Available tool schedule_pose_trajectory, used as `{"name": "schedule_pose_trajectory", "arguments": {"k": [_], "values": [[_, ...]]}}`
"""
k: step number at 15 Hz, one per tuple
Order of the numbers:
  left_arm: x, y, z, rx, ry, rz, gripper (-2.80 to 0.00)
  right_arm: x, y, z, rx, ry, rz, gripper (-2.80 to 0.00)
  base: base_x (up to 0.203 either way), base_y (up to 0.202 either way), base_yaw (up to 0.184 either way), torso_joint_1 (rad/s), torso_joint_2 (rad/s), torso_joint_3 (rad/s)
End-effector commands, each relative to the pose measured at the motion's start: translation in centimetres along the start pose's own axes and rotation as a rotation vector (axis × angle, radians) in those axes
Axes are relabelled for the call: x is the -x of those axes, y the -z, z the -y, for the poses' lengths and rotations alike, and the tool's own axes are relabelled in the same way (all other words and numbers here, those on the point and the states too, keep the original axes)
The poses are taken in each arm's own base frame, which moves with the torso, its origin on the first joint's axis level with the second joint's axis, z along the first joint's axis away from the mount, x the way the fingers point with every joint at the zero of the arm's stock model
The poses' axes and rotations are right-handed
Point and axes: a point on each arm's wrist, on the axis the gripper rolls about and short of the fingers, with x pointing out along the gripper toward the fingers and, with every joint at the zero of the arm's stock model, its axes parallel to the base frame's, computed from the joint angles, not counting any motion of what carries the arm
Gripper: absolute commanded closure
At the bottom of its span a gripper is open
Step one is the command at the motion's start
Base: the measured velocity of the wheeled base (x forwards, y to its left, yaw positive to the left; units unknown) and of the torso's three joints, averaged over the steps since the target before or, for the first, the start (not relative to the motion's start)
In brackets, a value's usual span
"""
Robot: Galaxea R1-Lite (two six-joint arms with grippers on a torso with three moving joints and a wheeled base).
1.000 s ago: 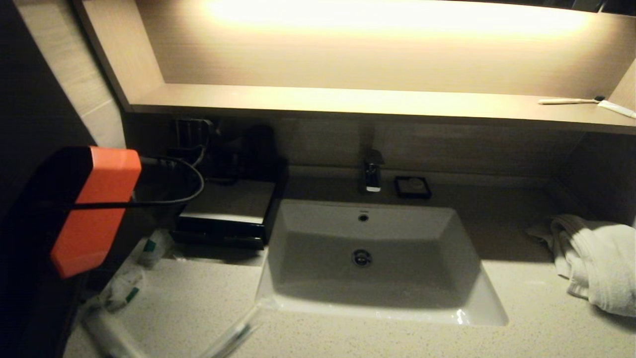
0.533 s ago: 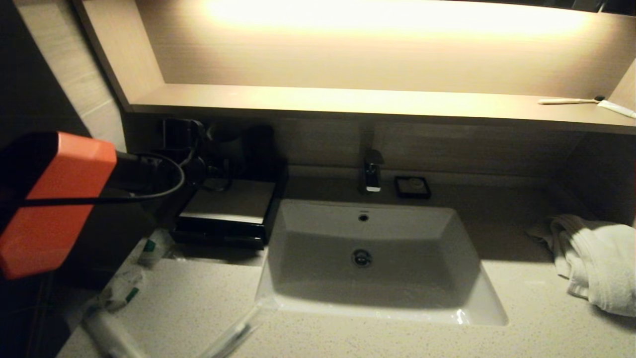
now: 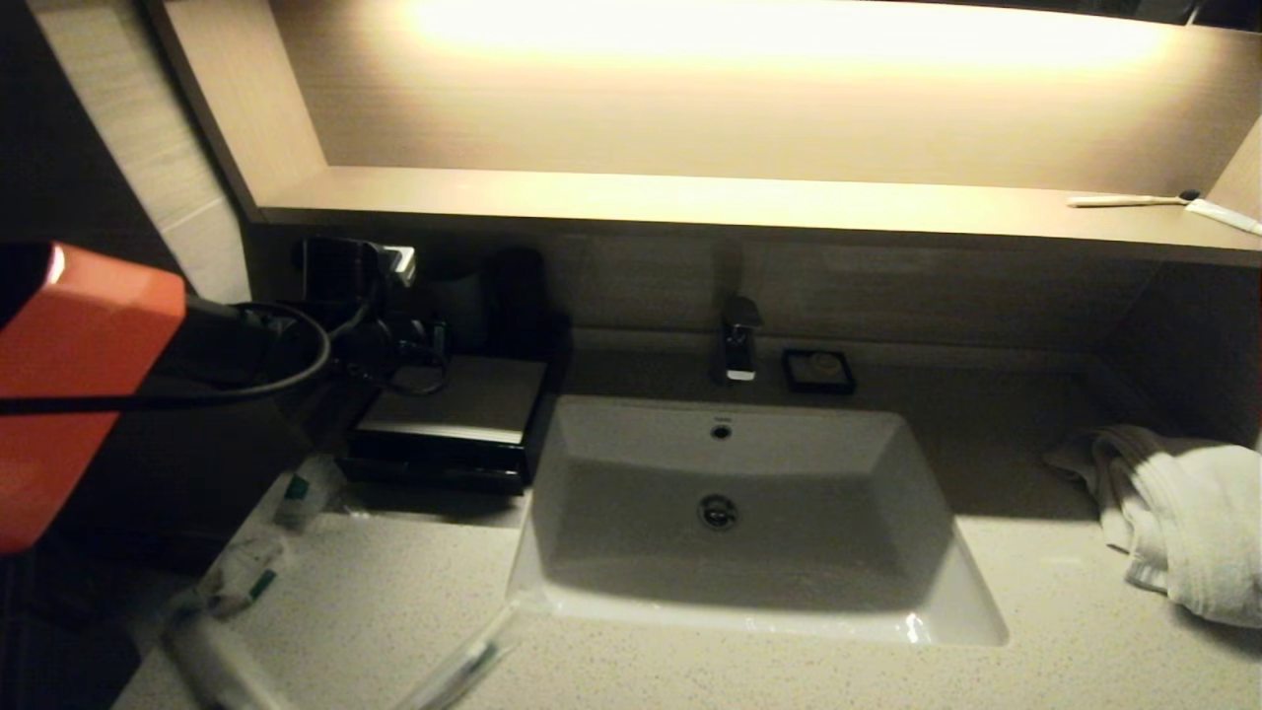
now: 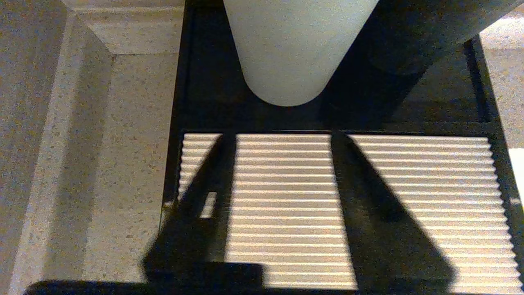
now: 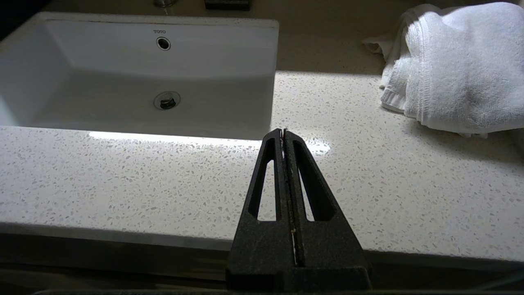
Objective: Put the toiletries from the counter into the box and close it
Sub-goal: Place the cup on the storage box
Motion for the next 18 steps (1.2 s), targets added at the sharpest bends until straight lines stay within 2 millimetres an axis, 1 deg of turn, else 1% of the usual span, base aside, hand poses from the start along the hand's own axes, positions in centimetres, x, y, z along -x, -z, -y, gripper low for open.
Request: {"name": "schedule_pose_trajectory", "arguments": {"k": [1, 6, 13, 18], "values": [[-0.4, 0.3, 0.1, 0.000, 0.002, -0.007, 0.00, 0.0, 0.0, 0.0, 0.000, 0.000, 0.000, 0.00, 0.000, 0.000, 0.000, 0.000, 0.00, 0.000], [-1.9, 1.0, 0.2, -0.001, 0.006, -0.010, 0.00, 0.0, 0.0, 0.0, 0.000, 0.000, 0.000, 0.00, 0.000, 0.000, 0.000, 0.000, 0.00, 0.000], [-4.2, 0.6, 0.2, 0.003, 0.005, 0.033, 0.00, 0.0, 0.0, 0.0, 0.000, 0.000, 0.000, 0.00, 0.000, 0.000, 0.000, 0.000, 0.00, 0.000], [-5.0, 0.1, 0.2, 0.001, 0.003, 0.059, 0.00, 0.0, 0.0, 0.0, 0.000, 0.000, 0.001, 0.00, 0.000, 0.000, 0.000, 0.000, 0.00, 0.000]]}}
